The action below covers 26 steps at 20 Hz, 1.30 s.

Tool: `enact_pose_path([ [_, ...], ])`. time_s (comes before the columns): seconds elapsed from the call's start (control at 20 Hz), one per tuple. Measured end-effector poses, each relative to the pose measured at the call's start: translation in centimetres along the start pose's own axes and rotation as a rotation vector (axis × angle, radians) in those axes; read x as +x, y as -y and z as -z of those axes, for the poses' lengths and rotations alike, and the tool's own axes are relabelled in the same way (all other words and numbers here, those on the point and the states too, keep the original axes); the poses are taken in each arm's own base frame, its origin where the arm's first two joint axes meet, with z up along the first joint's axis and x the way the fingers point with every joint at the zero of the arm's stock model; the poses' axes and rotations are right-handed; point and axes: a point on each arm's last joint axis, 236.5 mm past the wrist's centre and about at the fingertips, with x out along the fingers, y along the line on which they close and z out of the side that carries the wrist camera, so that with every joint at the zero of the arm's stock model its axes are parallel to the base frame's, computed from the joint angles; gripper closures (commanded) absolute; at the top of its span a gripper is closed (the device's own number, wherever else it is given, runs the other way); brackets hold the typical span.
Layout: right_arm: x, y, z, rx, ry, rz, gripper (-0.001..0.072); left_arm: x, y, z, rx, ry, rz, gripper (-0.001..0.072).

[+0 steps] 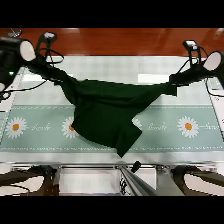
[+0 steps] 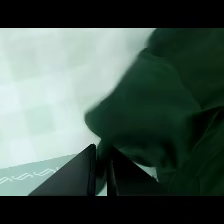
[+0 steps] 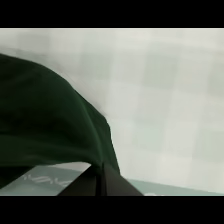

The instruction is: Fold the shirts.

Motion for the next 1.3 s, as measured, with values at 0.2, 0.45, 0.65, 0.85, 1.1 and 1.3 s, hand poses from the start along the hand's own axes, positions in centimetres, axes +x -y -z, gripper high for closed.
enact_pose_path([
  [0.2, 1.0, 0.7, 0.1, -0.018, -0.008, 0.029, 0.0691, 0.1, -0.8, 1.9, -0.023, -0.086, 0.010, 0.0582],
  [0.45, 0.6, 1.5, 0.4, -0.040, -0.019, 0.065, 0.0691, -6.1, -1.6, 4.4, -0.171, -0.039, 0.106, -0.0007],
  [0.65, 0.5, 1.7, 0.7, -0.046, -0.028, 0.073, 0.0691, -7.6, 3.1, 10.0, -0.283, -0.080, 0.275, -0.0005],
  [0.85, 0.5, 1.4, 0.8, -0.037, -0.036, 0.059, 0.0691, -5.6, 10.9, 16.8, -0.368, -0.166, 0.483, -0.0006],
  [1.1, 0.6, 0.6, 0.8, -0.020, -0.032, 0.027, 0.0692, -2.8, 18.7, 22.3, -0.527, -0.276, 0.713, -0.0006],
  [1.3, 0.6, 0.4, 0.7, -0.015, -0.028, 0.018, 0.0691, -0.7, 20.8, 23.7, -0.618, -0.302, 0.741, -0.0005],
])
